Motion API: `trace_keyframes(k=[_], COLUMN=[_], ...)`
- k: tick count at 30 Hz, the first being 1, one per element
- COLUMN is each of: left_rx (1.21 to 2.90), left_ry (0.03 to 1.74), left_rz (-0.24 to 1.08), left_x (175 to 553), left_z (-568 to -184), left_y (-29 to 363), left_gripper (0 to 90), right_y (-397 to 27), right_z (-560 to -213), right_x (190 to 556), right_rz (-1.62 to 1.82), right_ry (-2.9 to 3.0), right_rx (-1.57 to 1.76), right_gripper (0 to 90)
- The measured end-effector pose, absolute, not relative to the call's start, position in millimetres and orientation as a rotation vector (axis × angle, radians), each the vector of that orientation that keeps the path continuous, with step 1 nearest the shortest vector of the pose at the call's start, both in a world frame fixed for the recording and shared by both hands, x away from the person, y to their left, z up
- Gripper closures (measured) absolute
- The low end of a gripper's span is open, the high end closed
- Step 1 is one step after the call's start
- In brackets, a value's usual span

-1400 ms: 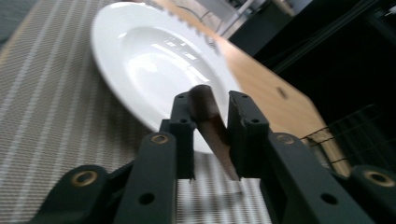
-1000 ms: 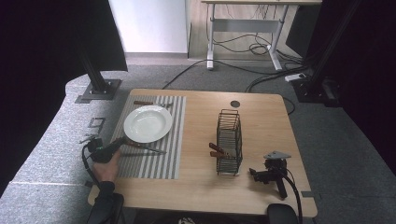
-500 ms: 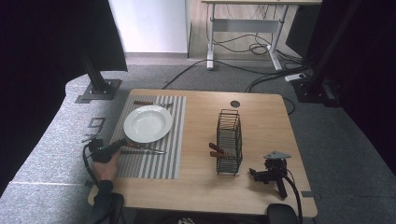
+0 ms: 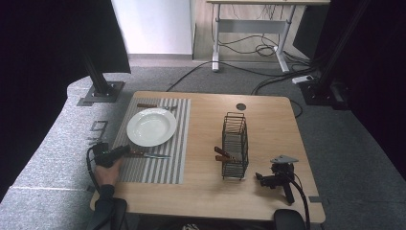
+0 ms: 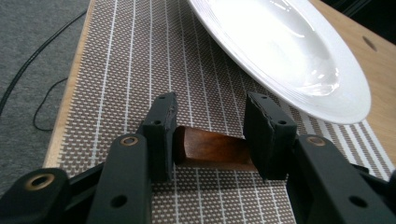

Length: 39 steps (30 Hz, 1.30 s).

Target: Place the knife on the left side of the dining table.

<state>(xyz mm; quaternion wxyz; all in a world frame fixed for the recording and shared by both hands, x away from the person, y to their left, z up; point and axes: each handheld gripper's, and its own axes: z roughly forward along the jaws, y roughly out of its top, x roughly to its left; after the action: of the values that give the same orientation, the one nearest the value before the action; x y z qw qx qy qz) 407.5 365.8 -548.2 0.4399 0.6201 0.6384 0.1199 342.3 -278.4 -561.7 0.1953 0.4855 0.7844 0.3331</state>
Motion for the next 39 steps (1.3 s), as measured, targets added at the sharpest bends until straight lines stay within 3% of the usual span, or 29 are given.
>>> trace_keyframes(k=[16,23,31,39], left_rx=[1.659,1.68,1.935,2.063], left_ry=[1.589,1.5,1.402,1.408], left_rz=[0.416,0.491,0.559,0.526], left_x=[411,403,373,370], left_z=[-546,-537,-535,-548], left_y=[358,356,341,334], left_gripper=[53.9,32.8,1.5,0.0], right_y=[-278,-278,-278,-278], right_z=[-562,-562,-562,-562], right_x=[342,342,342,342], right_rz=[0.933,0.934,0.934,0.934], right_ry=[2.198,2.198,2.198,2.198], right_rx=[1.36,1.36,1.361,1.36], right_gripper=[0.0,0.0,0.0,0.0])
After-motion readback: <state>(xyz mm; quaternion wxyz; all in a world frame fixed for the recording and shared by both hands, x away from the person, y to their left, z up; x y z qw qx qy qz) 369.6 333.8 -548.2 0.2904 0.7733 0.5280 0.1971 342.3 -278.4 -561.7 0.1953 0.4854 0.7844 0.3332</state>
